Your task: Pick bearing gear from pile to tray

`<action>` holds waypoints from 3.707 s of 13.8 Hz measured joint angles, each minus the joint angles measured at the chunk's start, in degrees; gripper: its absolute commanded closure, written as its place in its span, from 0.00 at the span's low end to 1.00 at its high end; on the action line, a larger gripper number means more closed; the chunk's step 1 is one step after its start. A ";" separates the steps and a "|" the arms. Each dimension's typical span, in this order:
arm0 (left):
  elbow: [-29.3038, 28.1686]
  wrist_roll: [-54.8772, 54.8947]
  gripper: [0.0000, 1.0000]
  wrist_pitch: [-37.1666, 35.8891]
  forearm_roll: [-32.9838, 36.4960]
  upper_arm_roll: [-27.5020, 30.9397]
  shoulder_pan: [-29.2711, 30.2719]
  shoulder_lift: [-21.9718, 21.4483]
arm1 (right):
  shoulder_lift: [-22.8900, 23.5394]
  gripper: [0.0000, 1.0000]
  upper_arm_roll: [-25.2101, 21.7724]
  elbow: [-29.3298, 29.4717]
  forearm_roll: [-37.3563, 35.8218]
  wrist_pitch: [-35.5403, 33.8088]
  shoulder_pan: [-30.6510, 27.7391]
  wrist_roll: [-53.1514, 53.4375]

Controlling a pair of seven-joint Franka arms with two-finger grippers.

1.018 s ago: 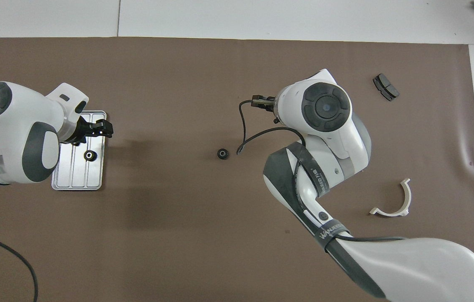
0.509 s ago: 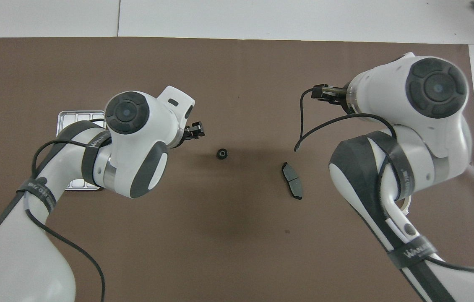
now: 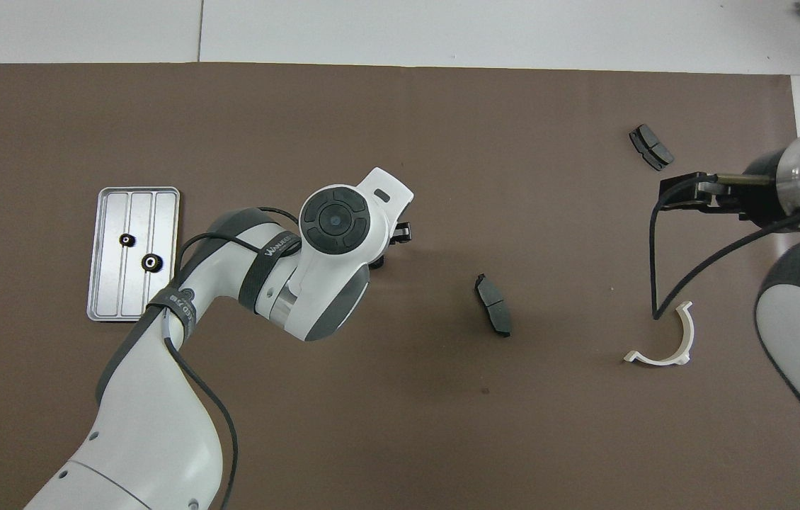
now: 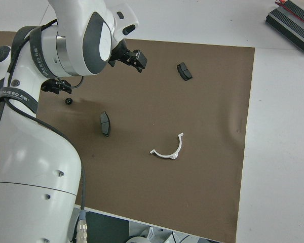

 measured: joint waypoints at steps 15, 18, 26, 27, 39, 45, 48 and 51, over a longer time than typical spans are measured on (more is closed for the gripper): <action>-3.66 0.29 0.41 5.22 2.01 0.14 -1.29 1.52 | 0.99 0.00 0.39 2.35 0.31 -7.16 -0.82 -0.95; -3.72 0.36 0.44 5.23 2.09 0.16 -1.45 1.47 | 0.99 0.00 0.61 2.34 0.31 -7.16 -0.80 -0.95; -4.24 0.53 0.60 5.23 2.59 0.40 -1.87 1.11 | 0.99 0.00 0.67 2.34 0.33 -7.16 -0.94 -0.95; -4.35 0.53 0.66 5.22 2.63 0.47 -1.91 1.03 | 0.99 0.00 0.67 2.34 0.33 -7.16 -0.94 -0.95; -2.25 0.75 0.79 1.31 2.95 2.44 -0.32 0.67 | 0.99 0.00 0.67 2.34 0.33 -7.16 -0.94 -0.95; 5.14 20.97 0.80 -10.49 3.83 3.13 18.25 0.95 | 0.99 0.00 0.67 2.34 0.33 -7.16 -0.94 -0.95; 4.66 34.01 0.84 -13.25 3.81 3.05 26.77 0.52 | 0.99 0.00 0.67 2.34 0.33 -7.16 -0.94 -0.95; 1.96 46.15 0.93 -13.82 1.84 2.98 34.28 -1.75 | 0.99 0.00 0.67 2.34 0.33 -7.16 -0.94 -0.95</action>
